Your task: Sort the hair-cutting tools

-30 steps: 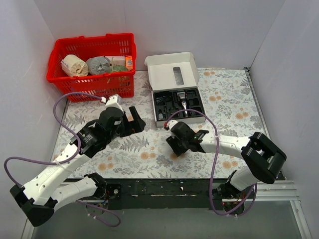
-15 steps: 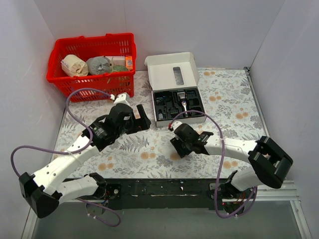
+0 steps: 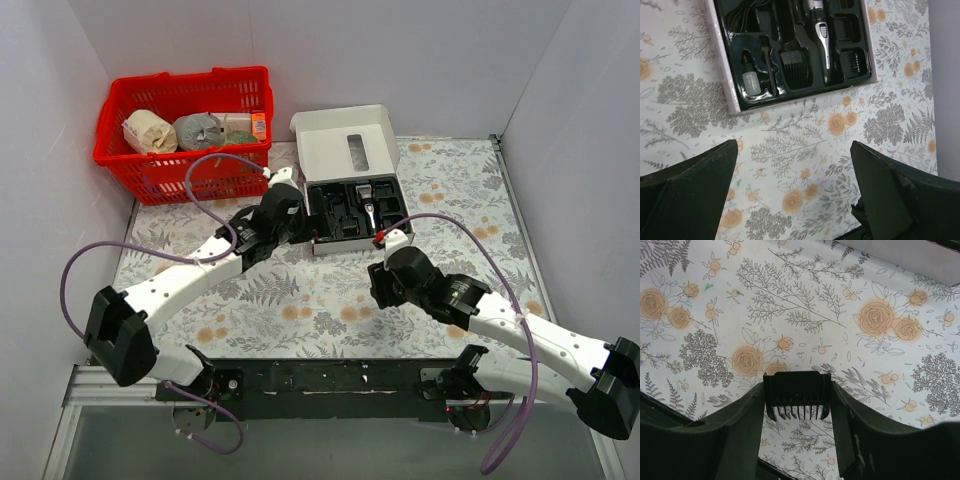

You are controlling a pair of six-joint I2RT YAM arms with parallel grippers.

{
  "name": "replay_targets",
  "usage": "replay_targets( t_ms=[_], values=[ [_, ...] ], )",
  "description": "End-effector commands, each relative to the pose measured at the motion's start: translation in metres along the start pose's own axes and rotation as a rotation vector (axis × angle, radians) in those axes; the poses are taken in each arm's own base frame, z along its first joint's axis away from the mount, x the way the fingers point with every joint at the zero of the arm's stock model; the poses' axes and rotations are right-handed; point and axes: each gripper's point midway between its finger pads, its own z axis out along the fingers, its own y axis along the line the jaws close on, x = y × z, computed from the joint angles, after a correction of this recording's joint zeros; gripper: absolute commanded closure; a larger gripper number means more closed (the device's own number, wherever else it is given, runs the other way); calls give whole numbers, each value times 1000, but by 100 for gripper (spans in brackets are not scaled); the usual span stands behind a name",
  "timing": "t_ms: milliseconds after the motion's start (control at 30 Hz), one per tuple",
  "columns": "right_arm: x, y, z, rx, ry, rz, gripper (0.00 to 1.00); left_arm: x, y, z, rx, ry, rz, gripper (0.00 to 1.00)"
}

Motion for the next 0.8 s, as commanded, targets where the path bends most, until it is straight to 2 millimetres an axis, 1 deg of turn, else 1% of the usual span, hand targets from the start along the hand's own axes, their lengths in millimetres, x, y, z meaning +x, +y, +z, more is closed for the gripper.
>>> replay_targets(
  t_ms=[0,33,67,100,133,200,233,267,300,333,367,433,467,533,567,600,633,667,700,767],
  values=[
    [-13,-6,-15,27,-44,47,72,-27,-36,23,102,-86,28,2],
    [-14,-6,-16,26,-49,48,71,-34,-40,30,98,-105,30,2],
    [-14,-6,-17,25,-51,51,71,-36,-42,36,94,-108,34,2],
    [-14,-6,-18,24,-54,54,71,-27,-38,56,66,-82,51,2],
    [-16,-5,-19,14,-67,58,72,-38,-45,61,67,-107,59,2],
    [-16,-2,-19,-3,-69,60,71,-37,-41,78,30,-105,73,2],
    [-16,-1,-20,-11,-75,60,72,-31,-38,92,9,-90,83,2],
    [-16,0,-20,-16,-79,63,72,-38,-43,97,7,-107,81,2],
    [-14,0,-19,-21,-79,63,72,-40,-44,102,-3,-115,82,2],
    [-15,1,-20,-27,-88,64,71,-35,-39,116,-28,-104,95,2],
    [-12,1,-19,-30,-86,62,72,-47,-44,120,-38,-138,101,2],
    [-11,2,-18,-39,-89,63,72,-50,-41,131,-73,-151,112,2],
    [-9,3,-17,-43,-86,63,72,-54,-43,142,-84,-161,115,2],
    [-7,4,-16,-50,-84,64,71,-56,-38,154,-129,-172,126,2],
    [-6,4,-15,-51,-83,64,72,-46,-31,169,-154,-153,138,2],
    [-4,5,-13,-57,-81,65,71,-54,-36,173,-158,-175,137,2],
    [-3,6,-13,-62,-82,64,72,-52,-34,178,-171,-169,141,2],
    [-3,6,-13,-64,-83,66,71,-41,-25,192,-201,-149,153,2],
    [-2,7,-12,-68,-81,65,72,-46,-29,195,-202,-163,147,2],
    [1,7,-12,-71,-80,67,72,-39,-21,205,-234,-147,153,2]
  ],
)
